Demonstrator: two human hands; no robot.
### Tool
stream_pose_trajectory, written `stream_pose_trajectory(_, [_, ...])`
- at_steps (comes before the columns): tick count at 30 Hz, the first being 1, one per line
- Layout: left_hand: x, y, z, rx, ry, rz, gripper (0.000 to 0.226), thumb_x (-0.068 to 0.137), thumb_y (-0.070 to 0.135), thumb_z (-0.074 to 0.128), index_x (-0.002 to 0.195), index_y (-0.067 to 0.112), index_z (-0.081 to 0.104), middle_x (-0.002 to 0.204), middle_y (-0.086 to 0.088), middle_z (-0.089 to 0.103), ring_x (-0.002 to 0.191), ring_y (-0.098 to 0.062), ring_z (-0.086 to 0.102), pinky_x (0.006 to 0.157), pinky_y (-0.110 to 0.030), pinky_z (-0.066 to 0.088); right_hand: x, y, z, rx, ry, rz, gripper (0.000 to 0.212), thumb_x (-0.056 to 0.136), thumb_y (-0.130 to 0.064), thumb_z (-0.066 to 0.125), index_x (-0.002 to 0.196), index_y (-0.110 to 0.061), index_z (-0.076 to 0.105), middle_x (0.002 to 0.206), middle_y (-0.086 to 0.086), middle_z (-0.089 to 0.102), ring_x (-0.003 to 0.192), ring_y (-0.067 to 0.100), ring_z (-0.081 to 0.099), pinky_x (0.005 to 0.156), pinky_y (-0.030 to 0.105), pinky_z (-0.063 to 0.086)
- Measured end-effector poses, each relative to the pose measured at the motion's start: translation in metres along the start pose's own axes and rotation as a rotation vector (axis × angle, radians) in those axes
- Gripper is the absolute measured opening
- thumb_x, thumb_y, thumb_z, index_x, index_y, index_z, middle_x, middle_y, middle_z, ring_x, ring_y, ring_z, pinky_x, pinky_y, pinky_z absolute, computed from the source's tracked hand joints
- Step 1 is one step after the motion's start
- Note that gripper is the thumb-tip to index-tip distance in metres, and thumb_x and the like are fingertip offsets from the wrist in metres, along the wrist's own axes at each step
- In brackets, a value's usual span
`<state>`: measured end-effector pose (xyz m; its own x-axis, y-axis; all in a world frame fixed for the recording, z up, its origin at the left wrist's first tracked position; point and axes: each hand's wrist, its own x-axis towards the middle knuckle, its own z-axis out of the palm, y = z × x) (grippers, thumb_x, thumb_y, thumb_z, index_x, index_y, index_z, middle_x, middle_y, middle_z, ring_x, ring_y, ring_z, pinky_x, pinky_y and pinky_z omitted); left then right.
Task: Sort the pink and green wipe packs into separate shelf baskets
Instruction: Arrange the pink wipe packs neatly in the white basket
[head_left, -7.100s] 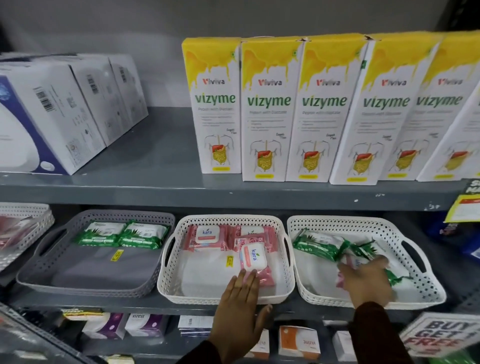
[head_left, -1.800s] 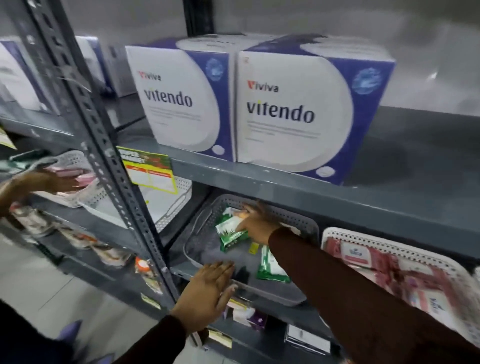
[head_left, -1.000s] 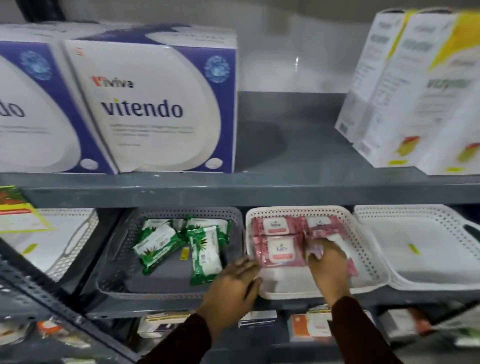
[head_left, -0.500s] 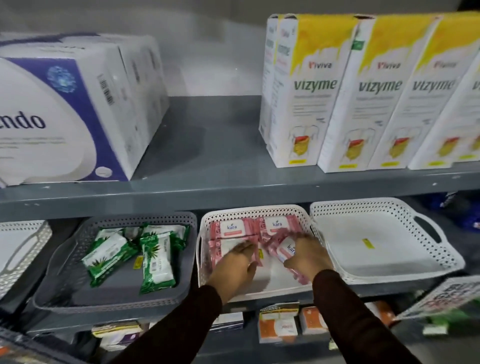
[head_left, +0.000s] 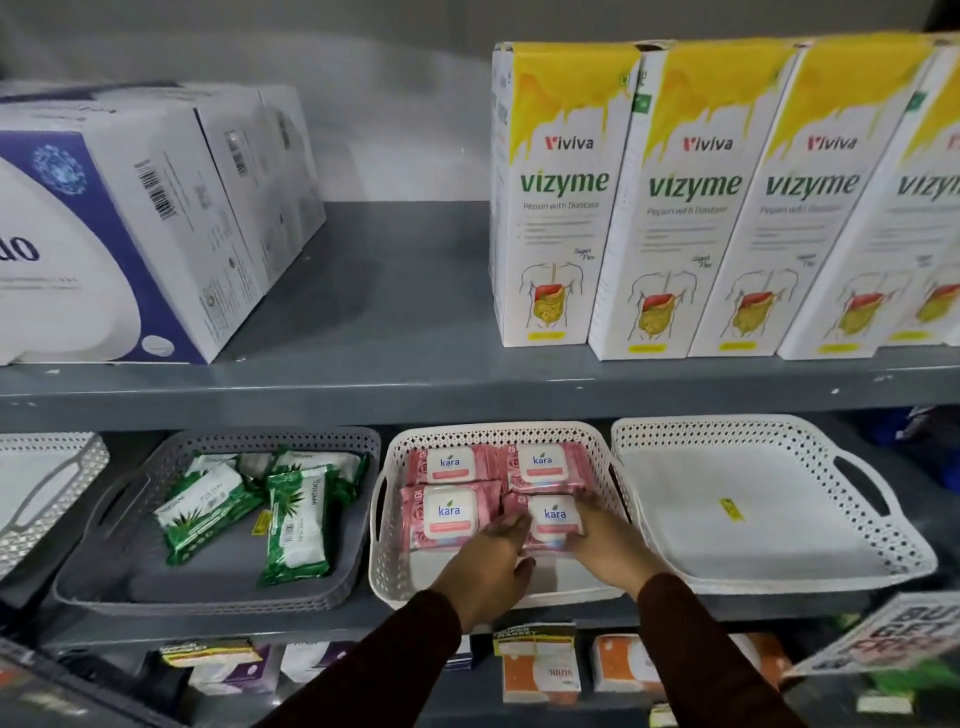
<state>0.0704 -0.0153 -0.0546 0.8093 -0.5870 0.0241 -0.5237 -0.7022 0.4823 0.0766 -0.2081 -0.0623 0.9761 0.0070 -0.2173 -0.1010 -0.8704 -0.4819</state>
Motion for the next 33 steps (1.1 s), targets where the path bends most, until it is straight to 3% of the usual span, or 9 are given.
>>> stream_pose_trajectory(2, [0.006,0.004,0.004,-0.039,-0.075,-0.058,0.056,0.102,0.023,0.047,0.15,0.005,0.024,0.157,-0.011,0.024,0.138,-0.028,0.035,0.11,-0.029,0.028,-0.001,0.002,-0.001,-0.011,-0.05,0.019,0.062,0.099,-0.028,0.044,0.155,-0.025,0.017,0.155,0.007,0.04,0.122,0.03,0.057,0.099,0.036,0.048])
stream_pose_trajectory(5, [0.013,0.008,0.002,-0.143,-0.102,-0.138,0.049,0.103,0.022,0.045,0.147,0.007,0.031,0.149,-0.016,0.04,0.131,-0.031,0.043,0.11,-0.033,0.034,0.0,0.002,-0.002,-0.005,-0.098,-0.002,0.064,0.1,-0.027,0.037,0.156,-0.024,0.007,0.164,0.005,0.019,0.138,0.029,0.042,0.11,0.039,0.04])
stream_pose_trajectory(9, [0.0,-0.014,-0.017,-0.172,0.157,-0.156,0.039,0.102,0.021,0.046,0.14,0.013,0.043,0.141,-0.005,0.047,0.12,-0.015,0.052,0.101,-0.019,0.038,-0.005,-0.024,0.005,0.059,0.011,-0.077,0.063,0.104,-0.021,0.037,0.156,-0.026,0.003,0.162,-0.004,-0.005,0.151,0.02,0.009,0.124,0.041,0.015])
stream_pose_trajectory(12, [-0.01,-0.059,-0.025,0.132,0.238,-0.207,0.048,0.102,0.026,0.04,0.146,0.01,0.033,0.155,-0.008,0.029,0.141,-0.021,0.027,0.116,-0.03,0.024,-0.013,-0.064,0.021,0.275,-0.049,-0.262,0.057,0.104,-0.02,0.04,0.154,-0.035,0.017,0.164,-0.004,0.008,0.147,0.017,0.025,0.122,0.039,0.023])
stream_pose_trajectory(15, [-0.017,-0.076,-0.03,0.197,0.123,-0.248,0.056,0.104,0.025,0.036,0.151,0.004,0.015,0.159,-0.015,0.013,0.147,-0.029,0.006,0.119,-0.036,0.003,-0.001,-0.087,0.044,0.215,-0.117,-0.266,0.059,0.103,-0.018,0.04,0.156,-0.028,0.016,0.165,-0.007,0.001,0.152,0.018,0.006,0.123,0.036,0.011])
stream_pose_trajectory(20, [-0.024,-0.087,-0.026,0.069,0.046,-0.224,0.055,0.1,0.012,0.044,0.149,0.002,0.023,0.156,-0.018,0.025,0.142,-0.03,0.025,0.115,-0.03,0.019,0.002,-0.094,0.06,0.021,-0.172,-0.217,0.06,0.101,-0.01,0.041,0.156,-0.017,0.017,0.166,0.005,0.002,0.151,0.03,-0.008,0.122,0.043,0.005])
stream_pose_trajectory(26, [-0.013,-0.088,-0.029,-0.015,0.053,-0.315,0.053,0.095,-0.005,0.046,0.145,0.003,0.033,0.155,-0.016,0.028,0.142,-0.032,0.026,0.114,-0.035,0.02,0.013,-0.097,0.062,-0.017,-0.164,-0.217,0.07,0.096,0.006,0.038,0.157,-0.019,0.014,0.166,0.005,0.002,0.152,0.032,0.001,0.122,0.044,0.008])
stream_pose_trajectory(30, [-0.016,-0.094,-0.018,0.182,0.064,-0.235,0.066,0.093,-0.001,0.049,0.15,0.002,0.017,0.158,-0.015,0.018,0.145,-0.03,0.016,0.118,-0.037,0.012,0.005,-0.094,0.056,0.126,-0.141,-0.236,0.059,0.103,-0.017,0.04,0.157,-0.023,0.015,0.166,-0.001,0.001,0.152,0.023,0.0,0.122,0.037,0.009])
stream_pose_trajectory(33, [-0.012,-0.078,-0.01,0.263,0.094,-0.25,0.065,0.098,0.014,0.042,0.153,0.013,0.008,0.161,-0.005,0.005,0.147,-0.026,0.001,0.118,-0.053,0.003,-0.002,-0.065,0.038,0.108,0.111,-0.174,0.058,0.103,-0.025,0.041,0.154,-0.035,0.016,0.161,-0.01,0.002,0.15,0.018,0.001,0.123,0.039,0.01])
